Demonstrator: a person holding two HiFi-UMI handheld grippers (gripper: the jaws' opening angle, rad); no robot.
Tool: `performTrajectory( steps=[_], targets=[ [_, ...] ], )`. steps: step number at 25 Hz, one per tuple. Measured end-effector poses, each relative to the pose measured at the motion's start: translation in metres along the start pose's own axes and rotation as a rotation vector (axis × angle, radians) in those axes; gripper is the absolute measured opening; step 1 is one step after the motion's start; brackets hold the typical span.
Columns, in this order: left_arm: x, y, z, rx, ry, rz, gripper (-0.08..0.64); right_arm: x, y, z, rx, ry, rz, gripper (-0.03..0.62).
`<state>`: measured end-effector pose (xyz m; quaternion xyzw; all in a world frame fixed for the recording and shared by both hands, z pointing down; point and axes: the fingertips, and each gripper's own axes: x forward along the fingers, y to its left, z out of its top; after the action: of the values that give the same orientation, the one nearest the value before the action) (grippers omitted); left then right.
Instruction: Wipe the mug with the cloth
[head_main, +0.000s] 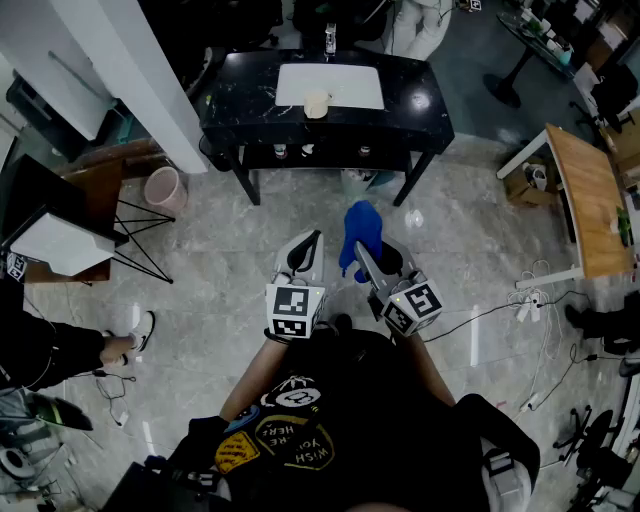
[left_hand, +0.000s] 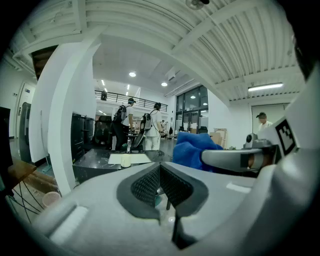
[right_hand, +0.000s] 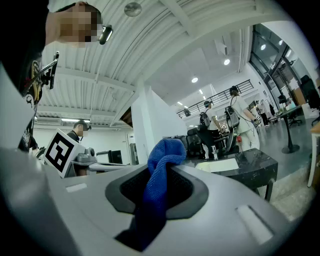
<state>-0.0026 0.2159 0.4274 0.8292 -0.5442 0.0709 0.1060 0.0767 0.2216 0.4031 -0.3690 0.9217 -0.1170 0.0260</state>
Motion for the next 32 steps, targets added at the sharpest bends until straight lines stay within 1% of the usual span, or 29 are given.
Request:
performTrajectory(
  steps=[10, 12, 16, 25, 28, 32],
  targets=[
    [-0.007, 0.016, -0.008, -0.016, 0.023, 0.020, 0.005, 0.013, 0.008, -0.007, 0.007, 0.014, 0.014, 0.083],
    [-0.008, 0.022, -0.006, -0.016, 0.023, 0.024, 0.005, 0.019, 0.011, -0.007, 0.009, 0.013, 0.024, 0.083],
    [-0.009, 0.035, -0.008, -0.022, 0.024, 0.041, 0.005, 0.033, 0.015, -0.011, 0.045, 0.027, 0.048, 0.086],
    [-0.014, 0.065, -0.009, -0.024, 0.025, 0.052, 0.005, 0.062, 0.028, -0.018, 0.061, 0.032, 0.069, 0.086],
    [-0.014, 0.077, -0.011, -0.029, 0.036, 0.044, 0.005, 0.073, 0.033, -0.023, 0.068, 0.034, 0.064, 0.086],
    [-0.011, 0.088, -0.016, -0.031, 0.049, 0.007, 0.005, 0.083, 0.036, -0.028, 0.068, 0.041, 0.043, 0.086]
  ],
)
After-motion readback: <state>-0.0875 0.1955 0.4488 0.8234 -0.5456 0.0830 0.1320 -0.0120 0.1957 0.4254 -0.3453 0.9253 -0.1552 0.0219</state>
